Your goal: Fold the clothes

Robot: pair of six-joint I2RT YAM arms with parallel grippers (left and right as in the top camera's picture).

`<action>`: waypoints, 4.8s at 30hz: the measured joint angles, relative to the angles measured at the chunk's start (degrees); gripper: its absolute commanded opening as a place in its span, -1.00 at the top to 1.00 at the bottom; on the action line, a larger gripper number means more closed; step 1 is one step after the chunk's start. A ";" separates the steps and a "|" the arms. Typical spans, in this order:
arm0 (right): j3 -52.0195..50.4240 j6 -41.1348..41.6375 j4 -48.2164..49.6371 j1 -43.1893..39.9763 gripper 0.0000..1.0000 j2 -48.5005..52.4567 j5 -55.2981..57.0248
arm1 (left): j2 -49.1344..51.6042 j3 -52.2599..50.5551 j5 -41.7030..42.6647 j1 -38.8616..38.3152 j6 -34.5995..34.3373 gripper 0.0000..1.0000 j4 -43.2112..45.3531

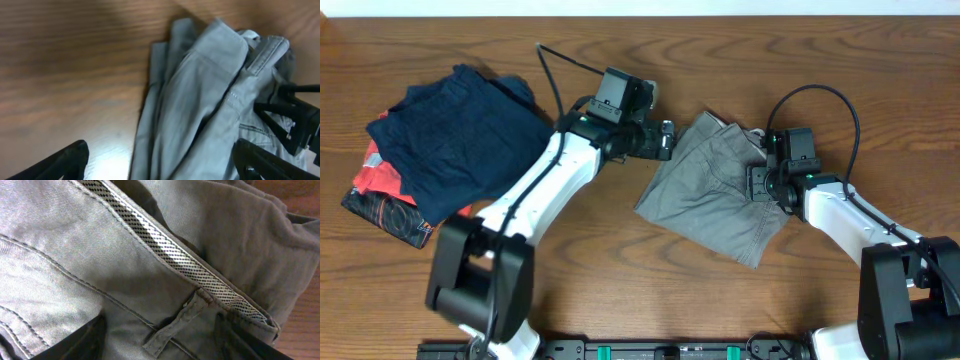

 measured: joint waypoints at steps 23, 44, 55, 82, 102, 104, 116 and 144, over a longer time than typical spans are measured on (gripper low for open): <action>0.13 -0.59 -2.29 -0.02 -0.45 -0.70 0.07 | 17.88 0.33 18.95 -2.10 3.69 0.88 7.52; 3.43 -1.05 -13.92 -1.79 -0.61 -23.69 0.09 | -20.17 0.24 -6.80 36.35 5.27 0.88 -5.88; 3.43 -1.05 -14.32 -1.79 -0.61 -23.69 0.07 | -12.48 -1.92 -10.69 56.24 3.87 0.52 -14.40; 11.04 -1.49 -18.84 -8.13 -0.99 -23.69 -1.22 | -26.25 0.70 0.31 34.42 2.49 -0.96 -23.17; 3.98 2.58 -28.22 -14.34 -0.98 -59.58 -2.58 | -67.84 -18.10 -10.75 24.02 5.70 -0.95 -27.06; 1.11 2.82 -28.17 -14.36 -0.99 -65.68 -2.58 | -74.86 -20.87 -10.78 24.02 5.73 -0.96 -25.81; -2.60 3.63 -49.51 -14.36 -0.99 -74.27 -2.58 | -90.92 -23.26 -10.82 24.02 5.75 -0.96 -35.26; -21.18 -1.77 -14.80 -7.10 -0.99 -90.36 -4.11 | -90.90 -23.34 -10.93 24.02 5.75 -0.96 -45.03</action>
